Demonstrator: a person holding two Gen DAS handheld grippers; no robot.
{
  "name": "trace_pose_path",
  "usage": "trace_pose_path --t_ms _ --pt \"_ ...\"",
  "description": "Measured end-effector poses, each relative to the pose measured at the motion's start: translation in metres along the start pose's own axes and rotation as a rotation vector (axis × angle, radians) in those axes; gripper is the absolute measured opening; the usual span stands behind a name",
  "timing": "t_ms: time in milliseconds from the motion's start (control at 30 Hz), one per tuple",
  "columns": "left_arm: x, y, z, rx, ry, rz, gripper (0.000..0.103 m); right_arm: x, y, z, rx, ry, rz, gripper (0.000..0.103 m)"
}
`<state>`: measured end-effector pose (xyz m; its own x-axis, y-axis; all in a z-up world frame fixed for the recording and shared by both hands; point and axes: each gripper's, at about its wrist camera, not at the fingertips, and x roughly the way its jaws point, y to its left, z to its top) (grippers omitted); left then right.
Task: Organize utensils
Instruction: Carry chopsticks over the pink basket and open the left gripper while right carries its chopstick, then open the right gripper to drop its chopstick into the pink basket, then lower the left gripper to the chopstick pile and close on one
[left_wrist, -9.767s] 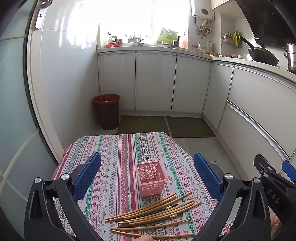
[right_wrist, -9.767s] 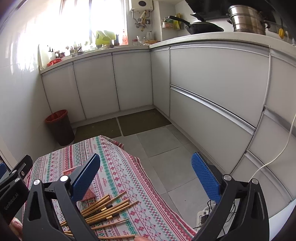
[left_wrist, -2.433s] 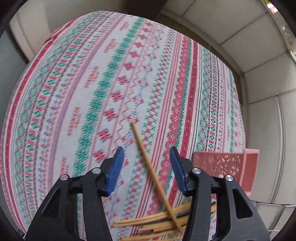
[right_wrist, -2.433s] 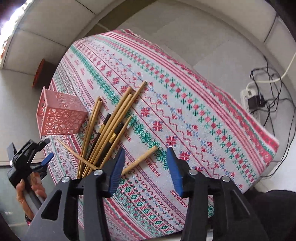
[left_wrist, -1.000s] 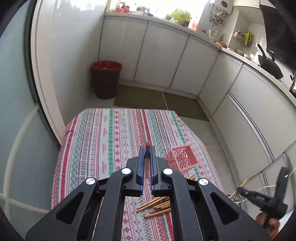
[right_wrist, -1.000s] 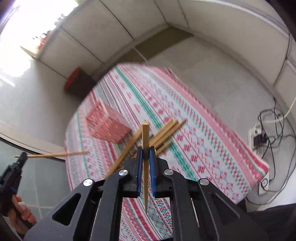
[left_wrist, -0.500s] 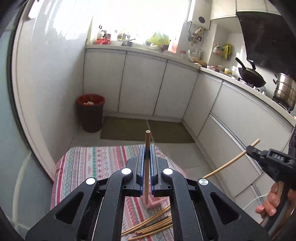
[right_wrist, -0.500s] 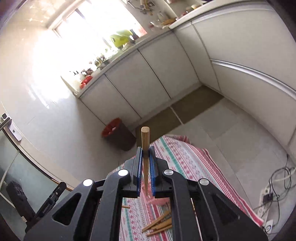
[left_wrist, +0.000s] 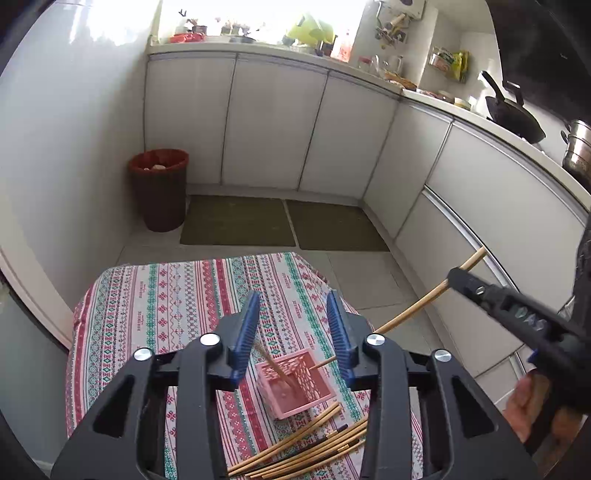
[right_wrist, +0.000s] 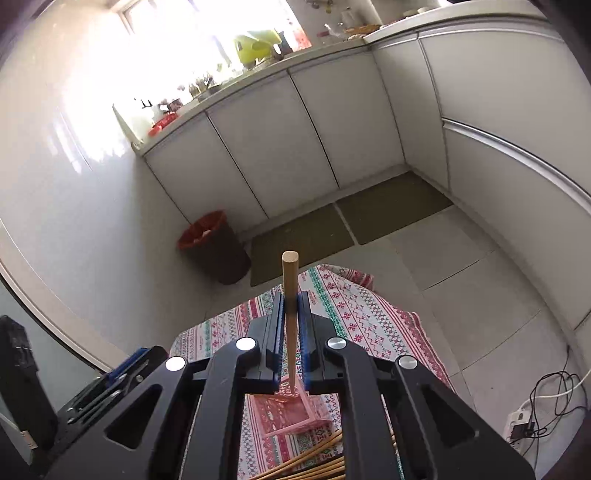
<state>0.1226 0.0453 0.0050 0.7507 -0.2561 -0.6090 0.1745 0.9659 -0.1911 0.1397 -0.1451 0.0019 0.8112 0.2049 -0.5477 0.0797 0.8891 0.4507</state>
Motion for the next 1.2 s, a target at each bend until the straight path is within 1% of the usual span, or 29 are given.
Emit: trace_pose_path --t_ms 133,233,267,300,333,367,400,433,500,567,600,633,667,700,733,767,833,933,1033,1133,1200 --pt "-0.017 0.006 0.004 -0.028 -0.047 0.013 0.046 0.017 0.005 -0.007 -0.012 0.016 -0.001 0.008" --pt "-0.024 0.009 0.007 -0.033 -0.062 0.021 0.046 0.025 0.013 -0.010 -0.029 0.021 0.000 0.008" --pt "-0.026 0.010 0.007 -0.035 -0.064 0.019 0.048 0.026 0.017 -0.013 -0.035 0.023 0.003 0.008" --pt "-0.027 0.010 0.007 -0.034 -0.064 0.019 0.049 0.029 0.019 -0.015 -0.042 0.029 0.010 0.010" --pt "-0.027 0.010 0.006 -0.030 -0.061 0.022 0.050 0.032 0.021 -0.017 -0.053 0.040 0.017 0.014" --pt "-0.027 0.009 0.005 -0.024 -0.056 0.027 0.050 0.037 0.023 -0.020 -0.064 0.055 0.015 0.021" --pt "-0.026 0.009 0.005 -0.018 -0.050 0.031 0.050 0.039 0.025 -0.021 -0.063 0.060 0.012 0.039" --pt "-0.025 0.009 0.004 -0.013 -0.045 0.033 0.050 0.039 0.026 -0.022 -0.058 0.054 0.008 0.044" --pt "-0.024 0.008 0.002 -0.006 -0.036 0.041 0.053 0.033 0.025 -0.025 -0.066 0.039 -0.007 0.045" --pt "-0.021 0.007 -0.001 0.002 -0.021 0.047 0.058 0.026 0.022 -0.024 -0.063 0.022 -0.027 0.052" --pt "-0.018 0.006 -0.003 0.010 -0.008 0.050 0.059 0.022 0.019 -0.024 -0.054 0.012 -0.038 0.059" --pt "-0.016 0.005 -0.005 0.019 0.002 0.051 0.062 0.018 0.015 -0.024 -0.044 0.003 -0.050 0.067" --pt "-0.014 0.003 -0.007 0.033 0.016 0.054 0.066 0.013 0.008 -0.025 -0.027 -0.007 -0.058 0.070" --pt "-0.011 0.001 -0.010 0.047 0.028 0.058 0.068 0.009 0.002 -0.025 -0.011 -0.013 -0.064 0.077" --pt "-0.007 -0.003 -0.014 0.067 0.050 0.061 0.075 0.005 -0.007 -0.026 0.010 -0.017 -0.074 0.082" --pt "-0.003 -0.005 -0.019 0.089 0.074 0.061 0.081 0.002 -0.014 -0.027 0.027 -0.017 -0.082 0.083" --pt "0.006 -0.013 -0.030 0.139 0.122 0.052 0.082 -0.002 -0.033 -0.031 0.061 -0.005 -0.104 0.091" --pt "0.020 -0.028 -0.049 0.230 0.209 0.024 0.088 -0.003 -0.061 -0.037 0.084 0.030 -0.163 0.093" --pt "0.032 -0.048 -0.070 0.315 0.272 -0.003 0.093 -0.003 -0.090 -0.041 0.126 0.058 -0.238 0.093" --pt "0.043 -0.069 -0.086 0.385 0.324 -0.039 0.094 -0.006 -0.124 -0.046 0.243 0.095 -0.272 0.093" --pt "0.051 -0.083 -0.098 0.428 0.362 -0.071 0.095 -0.009 -0.146 -0.050 0.330 0.123 -0.270 0.093"
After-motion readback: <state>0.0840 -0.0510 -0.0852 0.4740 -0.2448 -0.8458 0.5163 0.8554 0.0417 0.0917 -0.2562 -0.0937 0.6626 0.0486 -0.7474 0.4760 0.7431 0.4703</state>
